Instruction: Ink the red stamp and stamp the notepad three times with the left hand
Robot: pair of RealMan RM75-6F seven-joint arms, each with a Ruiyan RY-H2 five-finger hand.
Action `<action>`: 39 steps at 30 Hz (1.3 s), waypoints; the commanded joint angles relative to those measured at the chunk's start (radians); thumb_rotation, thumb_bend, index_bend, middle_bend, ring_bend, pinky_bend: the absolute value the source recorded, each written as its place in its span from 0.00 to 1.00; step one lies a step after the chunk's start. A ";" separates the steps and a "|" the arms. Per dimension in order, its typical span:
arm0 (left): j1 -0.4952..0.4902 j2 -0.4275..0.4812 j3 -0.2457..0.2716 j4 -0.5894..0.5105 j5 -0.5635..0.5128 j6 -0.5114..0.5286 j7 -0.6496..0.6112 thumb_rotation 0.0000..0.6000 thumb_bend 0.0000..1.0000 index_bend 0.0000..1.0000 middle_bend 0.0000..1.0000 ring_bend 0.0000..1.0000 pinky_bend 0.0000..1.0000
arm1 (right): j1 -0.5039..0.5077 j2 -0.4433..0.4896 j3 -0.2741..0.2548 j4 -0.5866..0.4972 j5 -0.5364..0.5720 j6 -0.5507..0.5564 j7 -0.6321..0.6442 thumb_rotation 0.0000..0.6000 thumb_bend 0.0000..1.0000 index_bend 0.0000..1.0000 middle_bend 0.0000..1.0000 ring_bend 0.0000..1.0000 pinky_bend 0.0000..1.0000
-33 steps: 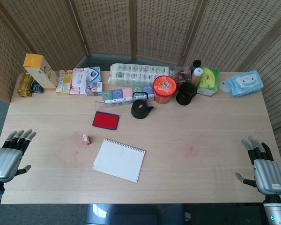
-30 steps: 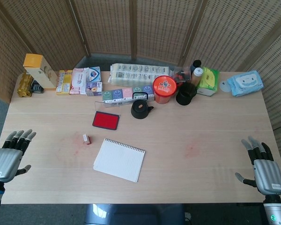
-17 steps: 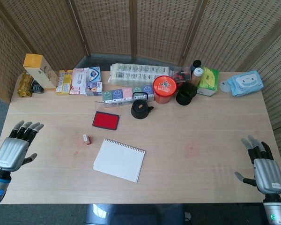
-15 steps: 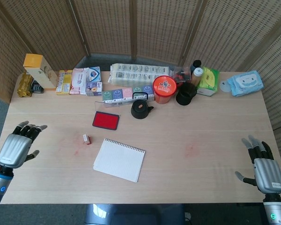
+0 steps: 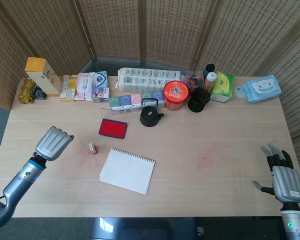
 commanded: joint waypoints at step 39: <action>-0.113 -0.254 0.058 0.137 -0.084 -0.124 0.267 1.00 0.12 0.36 1.00 1.00 1.00 | 0.003 0.026 0.008 -0.003 0.029 -0.015 0.040 1.00 0.07 0.00 0.00 0.00 0.00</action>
